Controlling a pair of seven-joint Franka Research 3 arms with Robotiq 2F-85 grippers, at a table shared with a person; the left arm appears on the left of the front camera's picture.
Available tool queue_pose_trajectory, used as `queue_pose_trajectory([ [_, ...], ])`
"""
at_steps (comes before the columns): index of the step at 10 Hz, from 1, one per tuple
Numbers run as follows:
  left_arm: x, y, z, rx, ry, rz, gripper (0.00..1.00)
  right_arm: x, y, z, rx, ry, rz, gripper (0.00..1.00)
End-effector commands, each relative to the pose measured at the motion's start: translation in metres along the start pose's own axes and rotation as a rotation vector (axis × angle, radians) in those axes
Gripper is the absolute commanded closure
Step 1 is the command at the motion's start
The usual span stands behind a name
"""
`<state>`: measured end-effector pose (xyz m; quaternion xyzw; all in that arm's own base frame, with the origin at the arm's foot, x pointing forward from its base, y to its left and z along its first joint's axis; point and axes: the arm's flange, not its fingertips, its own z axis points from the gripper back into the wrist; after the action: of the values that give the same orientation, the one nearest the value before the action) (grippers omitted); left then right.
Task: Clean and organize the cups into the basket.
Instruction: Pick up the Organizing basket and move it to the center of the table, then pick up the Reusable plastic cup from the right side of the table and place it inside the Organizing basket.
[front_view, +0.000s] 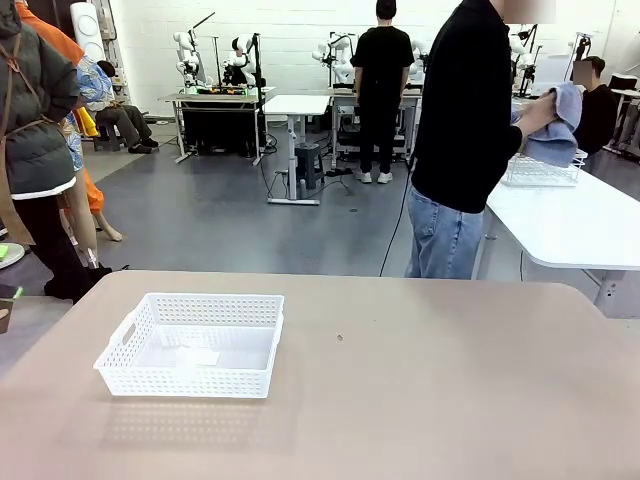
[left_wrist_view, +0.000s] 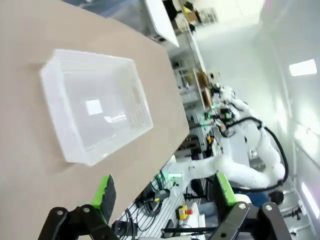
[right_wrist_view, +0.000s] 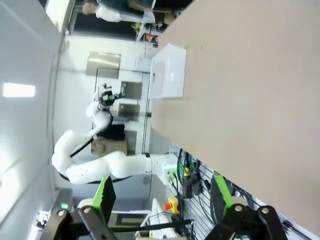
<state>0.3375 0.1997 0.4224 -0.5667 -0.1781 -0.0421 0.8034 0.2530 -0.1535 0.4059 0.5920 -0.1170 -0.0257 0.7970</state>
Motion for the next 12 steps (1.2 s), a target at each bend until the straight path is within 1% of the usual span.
queue_pose_trajectory([
  [1, -0.001, -0.005, 0.022, 0.059, -0.070, 0.057, 0.00, -0.020, 0.006, 0.017, 0.001, -0.082, 0.035, 0.00],
  [4, -0.026, 0.010, 0.066, 0.067, -0.179, 0.111, 0.00, -0.058, 0.000, 0.070, 0.011, -0.220, 0.025, 0.00],
  [5, -0.032, 0.010, 0.075, 0.066, -0.205, 0.117, 0.00, -0.070, 0.000, 0.082, 0.017, -0.255, 0.028, 0.00],
  [6, -0.035, 0.008, 0.080, 0.064, -0.225, 0.113, 0.00, -0.077, -0.001, 0.088, 0.027, -0.274, 0.030, 0.00],
  [7, -0.035, 0.007, 0.081, 0.075, -0.245, 0.113, 0.00, -0.077, -0.002, 0.085, 0.029, -0.270, 0.031, 0.00],
  [8, -0.033, 0.002, 0.073, 0.094, -0.286, 0.108, 0.00, -0.067, 0.003, 0.071, 0.005, -0.235, 0.029, 0.00],
  [9, -0.039, 0.013, 0.086, 0.092, -0.214, 0.103, 0.00, -0.073, 0.000, 0.092, 0.028, -0.293, 0.006, 0.00],
  [12, -0.039, 0.013, 0.086, 0.092, -0.214, 0.103, 0.00, -0.073, 0.000, 0.092, 0.028, -0.293, 0.006, 0.00],
])
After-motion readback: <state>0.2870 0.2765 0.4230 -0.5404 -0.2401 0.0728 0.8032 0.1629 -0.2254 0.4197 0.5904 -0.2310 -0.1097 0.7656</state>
